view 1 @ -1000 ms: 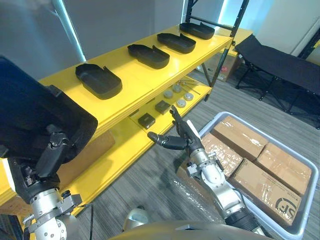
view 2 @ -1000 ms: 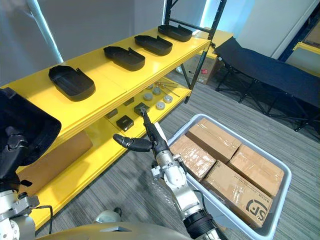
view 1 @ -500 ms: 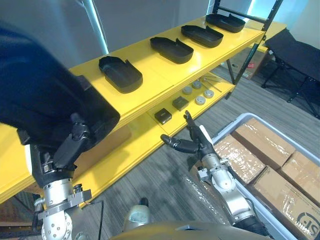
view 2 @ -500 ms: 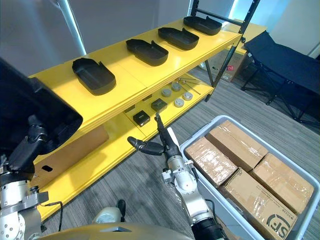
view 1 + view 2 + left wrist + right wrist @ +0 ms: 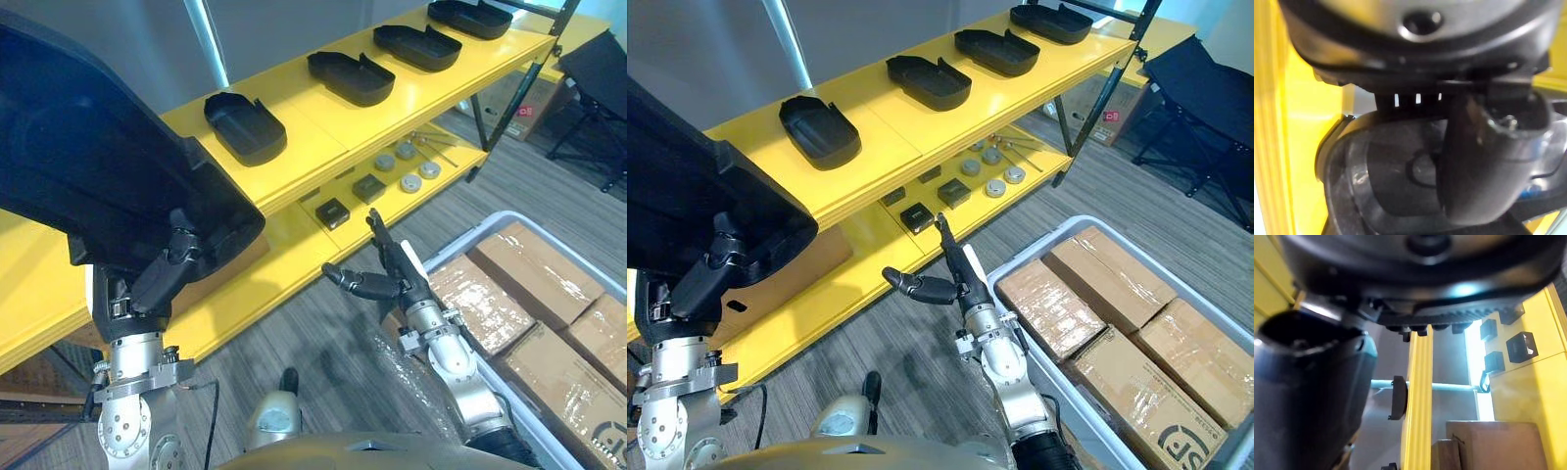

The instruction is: Walk over and take three plastic housings, then place them on the shelf

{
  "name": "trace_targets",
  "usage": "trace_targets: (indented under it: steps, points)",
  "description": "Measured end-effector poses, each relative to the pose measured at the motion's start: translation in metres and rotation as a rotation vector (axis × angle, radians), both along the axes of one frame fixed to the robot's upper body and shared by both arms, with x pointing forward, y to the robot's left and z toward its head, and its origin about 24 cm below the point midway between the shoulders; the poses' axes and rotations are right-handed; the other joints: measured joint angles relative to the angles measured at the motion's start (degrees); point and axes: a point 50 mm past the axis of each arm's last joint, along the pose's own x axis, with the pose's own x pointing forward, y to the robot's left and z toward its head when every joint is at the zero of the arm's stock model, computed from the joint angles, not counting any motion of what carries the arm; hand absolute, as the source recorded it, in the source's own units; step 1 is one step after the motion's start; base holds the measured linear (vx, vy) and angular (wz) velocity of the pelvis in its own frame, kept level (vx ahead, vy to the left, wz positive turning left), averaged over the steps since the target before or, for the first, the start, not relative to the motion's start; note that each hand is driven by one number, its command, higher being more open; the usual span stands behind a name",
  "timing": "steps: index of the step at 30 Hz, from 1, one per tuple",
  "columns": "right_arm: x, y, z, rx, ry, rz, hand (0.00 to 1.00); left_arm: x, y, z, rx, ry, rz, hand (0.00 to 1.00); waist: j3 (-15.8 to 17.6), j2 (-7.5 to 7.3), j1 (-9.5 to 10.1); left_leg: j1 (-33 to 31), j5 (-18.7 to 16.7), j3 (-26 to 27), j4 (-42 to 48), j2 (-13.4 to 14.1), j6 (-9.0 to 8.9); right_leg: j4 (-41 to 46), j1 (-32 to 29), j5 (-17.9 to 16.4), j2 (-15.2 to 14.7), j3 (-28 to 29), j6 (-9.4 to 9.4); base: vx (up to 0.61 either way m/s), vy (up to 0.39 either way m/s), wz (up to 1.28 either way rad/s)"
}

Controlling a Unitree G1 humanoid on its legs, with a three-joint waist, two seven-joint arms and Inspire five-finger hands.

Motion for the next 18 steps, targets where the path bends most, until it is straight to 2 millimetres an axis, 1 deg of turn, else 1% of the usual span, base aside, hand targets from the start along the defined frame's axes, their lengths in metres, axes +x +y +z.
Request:
trace_targets:
  steps: [3, 5, 6, 7, 8, 9, 10, 11, 12, 13, 14, 15, 16, 17, 18]
  points:
    - [0.001, 0.000, 0.007, 0.050, -0.048, -0.004, 1.00, -0.005, 0.001, -0.003, 0.004, 0.024, 0.006, 0.00, -0.05, -0.82, 0.14, 0.55, 0.18, -0.62, -0.91, -1.23, 0.03, 0.64, 0.78, -0.55, -1.33, -1.27, 0.78, 0.00, 0.013, 0.20]
    - [0.002, 0.002, 0.011, 0.084, -0.069, -0.014, 1.00, -0.005, 0.003, -0.001, 0.020, 0.013, 0.006, 0.00, -0.38, -1.80, 0.53, 0.32, 0.06, -1.74, -1.09, -2.56, 0.20, 0.71, 1.50, -1.04, -2.40, -2.53, 1.20, 0.04, 0.044, 0.40]
    - [0.003, 0.004, 0.013, 0.109, -0.084, -0.029, 1.00, -0.007, 0.006, 0.001, 0.037, -0.001, 0.015, 0.00, -0.38, -2.73, 0.76, 0.26, -0.15, -2.29, -1.04, -3.54, 0.37, 0.80, 2.17, -1.27, -3.21, -3.41, 1.57, 0.07, 0.066, 0.33]
    - [0.003, 0.005, 0.014, 0.126, -0.095, -0.044, 1.00, -0.008, 0.009, 0.002, 0.055, -0.008, 0.024, 0.00, -0.72, -3.52, 1.16, 0.04, -0.73, -2.44, -0.90, -4.33, 0.92, 0.98, 2.31, -1.43, -3.97, -3.88, 1.82, 0.10, 0.074, 0.40]
    - [0.003, 0.007, 0.015, 0.145, -0.106, -0.063, 1.00, -0.009, 0.012, 0.004, 0.078, -0.016, 0.035, 0.00, -1.30, -4.70, 1.68, -0.56, -1.79, -2.51, -0.17, -5.54, 1.27, 1.32, 2.79, -1.16, -5.10, -4.78, 2.32, 0.14, 0.092, 0.38]
    - [0.004, 0.006, 0.016, 0.142, -0.116, -0.085, 1.00, -0.007, 0.012, 0.007, 0.103, -0.024, 0.039, 0.00, -1.32, -5.10, 1.90, -0.43, -2.75, -2.93, 0.78, -6.45, 1.61, 4.83, 2.61, -0.42, -6.88, -4.85, 2.35, 0.11, 0.064, 0.43]
    - [0.004, 0.005, 0.016, 0.142, -0.118, -0.096, 1.00, -0.005, 0.011, 0.008, 0.113, -0.028, 0.037, 0.00, -1.38, -5.01, 1.85, -0.39, -2.85, -3.58, 1.40, -6.77, 2.00, 8.34, 1.71, 0.14, -8.10, -4.28, 1.16, 0.12, 0.140, 0.43]
    - [0.004, 0.003, 0.017, 0.143, -0.121, -0.110, 1.00, -0.003, 0.012, 0.011, 0.138, -0.039, 0.034, 0.00, -1.45, -4.80, 2.01, 0.28, -3.23, -4.12, 1.94, -7.01, 2.57, 16.28, -1.30, 2.20, -10.53, -1.62, -2.03, 0.09, 0.134, 0.28]
    - [0.005, 0.003, 0.017, 0.143, -0.125, -0.109, 1.00, -0.003, 0.013, 0.012, 0.156, -0.041, 0.039, 0.00, -1.45, -4.85, 2.03, 0.83, -3.73, -4.15, 1.93, -7.10, 3.13, 19.77, -3.06, 3.67, -11.38, 0.51, -4.17, 0.16, 0.189, 0.16]
    - [0.005, 0.003, 0.019, 0.150, -0.141, -0.109, 1.00, -0.003, 0.015, 0.016, 0.184, -0.045, 0.054, 0.00, -1.37, -5.02, 1.70, 2.14, -4.73, -4.48, 1.94, -7.43, 4.24, 26.56, -6.56, 8.70, -12.87, 5.60, -5.63, 0.19, 0.107, 0.17]
    - [0.005, 0.003, 0.021, 0.164, -0.158, -0.115, 1.00, -0.002, 0.018, 0.020, 0.201, -0.053, 0.064, 0.00, -1.11, -4.55, 0.48, 3.09, -5.34, -6.21, 1.92, -7.10, 5.25, 31.38, -9.78, 7.44, -12.35, 10.58, -4.88, 0.20, 0.055, 0.29]
    - [0.005, 0.003, 0.023, 0.167, -0.170, -0.116, 1.00, 0.001, 0.019, 0.022, 0.204, -0.064, 0.068, 0.00, -1.08, -4.57, -0.21, 3.48, -5.54, -7.27, 1.91, -7.04, 5.52, 32.70, -10.93, 3.65, -11.19, 12.20, -4.93, 0.21, -0.003, 0.63]
    - [0.008, -0.003, 0.028, 0.152, -0.203, -0.125, 1.00, 0.008, 0.020, 0.029, 0.202, -0.108, 0.079, 0.00, -0.84, -4.14, -1.66, 4.20, -5.90, -9.57, 1.84, -6.26, 5.81, 30.86, -13.11, -2.30, -6.76, 15.22, -5.16, 0.15, -0.019, 0.68]
    - [0.009, -0.009, 0.033, 0.145, -0.227, -0.145, 1.00, 0.015, 0.019, 0.033, 0.197, -0.144, 0.074, 0.00, -0.75, -3.95, -2.06, 4.42, -6.13, -10.83, 1.88, -5.97, 5.72, 26.59, -13.99, -3.63, -3.87, 16.97, -5.20, 0.13, -0.001, 0.72]
    - [0.010, -0.013, 0.037, 0.142, -0.246, -0.162, 1.00, 0.019, 0.019, 0.036, 0.194, -0.165, 0.070, 0.00, -0.71, -3.89, -2.39, 4.43, -6.27, -11.68, 1.92, -5.87, 5.63, 23.13, -14.40, -3.83, -2.04, 18.52, -5.24, 0.09, -0.035, 0.73]
